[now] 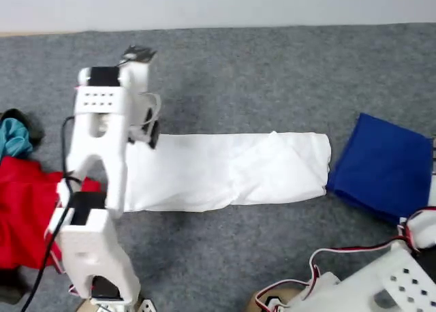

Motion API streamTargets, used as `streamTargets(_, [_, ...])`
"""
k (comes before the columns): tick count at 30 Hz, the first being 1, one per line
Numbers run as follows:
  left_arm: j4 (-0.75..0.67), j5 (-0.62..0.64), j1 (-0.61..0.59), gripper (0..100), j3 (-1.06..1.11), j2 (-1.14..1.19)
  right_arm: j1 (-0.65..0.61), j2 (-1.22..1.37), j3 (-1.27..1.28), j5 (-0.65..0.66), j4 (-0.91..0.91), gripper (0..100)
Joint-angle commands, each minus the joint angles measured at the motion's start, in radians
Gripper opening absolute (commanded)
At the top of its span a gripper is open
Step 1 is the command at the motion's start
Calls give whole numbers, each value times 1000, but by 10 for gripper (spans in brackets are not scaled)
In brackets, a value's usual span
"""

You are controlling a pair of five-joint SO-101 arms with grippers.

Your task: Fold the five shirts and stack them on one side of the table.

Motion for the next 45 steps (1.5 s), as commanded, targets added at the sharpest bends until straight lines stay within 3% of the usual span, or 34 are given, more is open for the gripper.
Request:
streamTargets(1, [15, -15, -80, 179, 21, -49, -12, 1, -5, 14, 24, 18])
streamTargets(6, [-6, -17, -147, 204, 18, 54, -12, 1, -5, 12, 24, 18])
streamTargets(20, [-97, -46, -149, 204, 15, 275, -7, -8, -5, 12, 24, 18])
streamTargets(28, [-61, -49, -141, 197, -62, 405, -10, -8, -9, 11, 24, 18])
streamTargets(34, [-34, -97, -109, 8, -128, 457, -10, -8, -9, 11, 24, 18])
streamTargets(45, [23, -110, -84, 4, -128, 305, -7, -8, -9, 14, 24, 17])
